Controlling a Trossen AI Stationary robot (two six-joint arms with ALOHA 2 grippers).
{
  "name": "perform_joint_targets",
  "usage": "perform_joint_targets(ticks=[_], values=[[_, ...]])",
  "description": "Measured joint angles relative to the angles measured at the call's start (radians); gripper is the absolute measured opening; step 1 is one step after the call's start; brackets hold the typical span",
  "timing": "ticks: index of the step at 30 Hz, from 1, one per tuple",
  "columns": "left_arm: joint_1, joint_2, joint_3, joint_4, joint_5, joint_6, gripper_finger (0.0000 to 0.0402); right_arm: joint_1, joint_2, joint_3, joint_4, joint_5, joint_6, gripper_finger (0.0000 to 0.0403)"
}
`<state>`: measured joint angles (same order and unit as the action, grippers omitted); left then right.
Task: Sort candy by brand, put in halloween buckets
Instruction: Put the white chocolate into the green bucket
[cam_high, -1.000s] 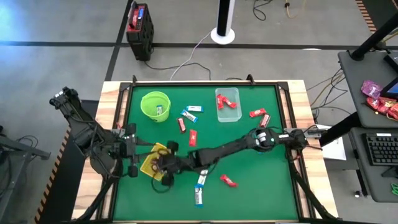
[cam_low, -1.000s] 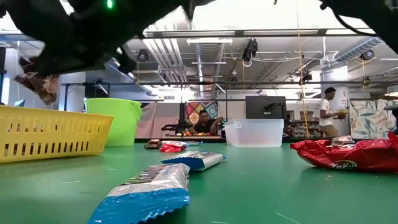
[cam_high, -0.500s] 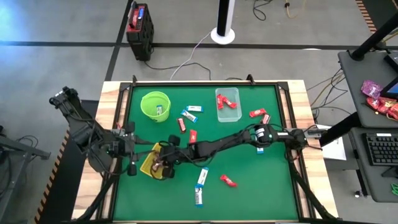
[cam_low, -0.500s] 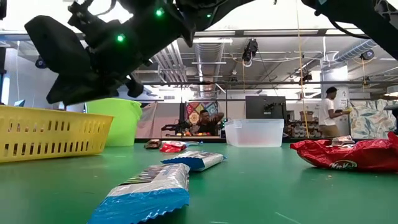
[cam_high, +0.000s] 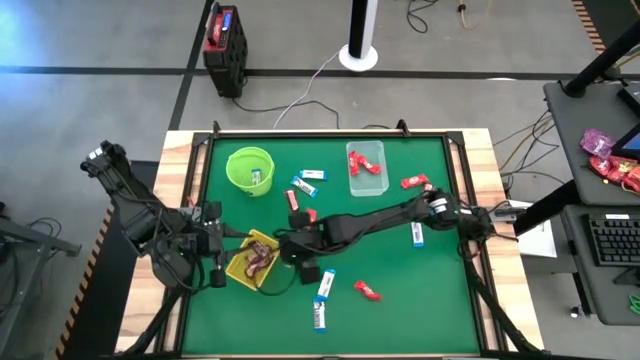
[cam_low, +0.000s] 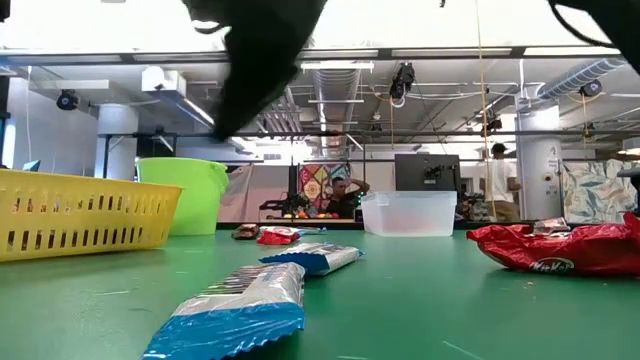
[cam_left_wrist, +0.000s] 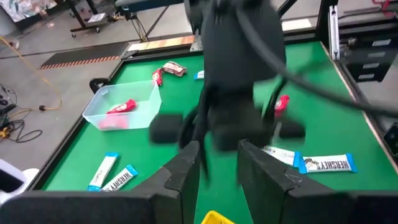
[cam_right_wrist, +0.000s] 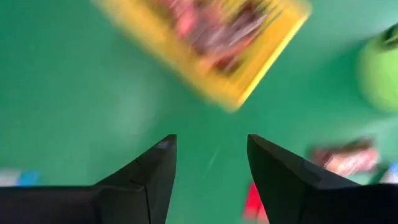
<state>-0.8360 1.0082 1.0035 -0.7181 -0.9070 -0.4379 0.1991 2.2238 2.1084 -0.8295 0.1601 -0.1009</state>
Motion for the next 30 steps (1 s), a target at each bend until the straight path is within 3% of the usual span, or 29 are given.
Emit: perform_joint_targets(ticks=[4,9,16,21,30], values=[[0.0,0.029,0.0,0.0,0.0,-0.024,0.0094,0.025,-0.066,-0.042,-0.194,-0.147,-0.044,0.0184],[0.0,0.073,0.0,0.009,0.0,-0.047,0.0094,0.092,-0.079,-0.15,-0.23,-0.161,-0.136,0.0181],[0.0,0.133,0.0,0.072,-0.01,-0.047,0.0094,0.14,-0.077,-0.287,-0.102,-0.157,-0.167,0.0199],[0.0,0.162,0.0,0.11,-0.028,-0.047,0.0094,0.143,-0.079,-0.337,-0.014,-0.098,-0.243,0.0206],[0.0,0.188,0.0,0.157,-0.03,-0.043,0.0094,0.139,-0.054,-0.37,0.052,-0.117,-0.34,0.0205]])
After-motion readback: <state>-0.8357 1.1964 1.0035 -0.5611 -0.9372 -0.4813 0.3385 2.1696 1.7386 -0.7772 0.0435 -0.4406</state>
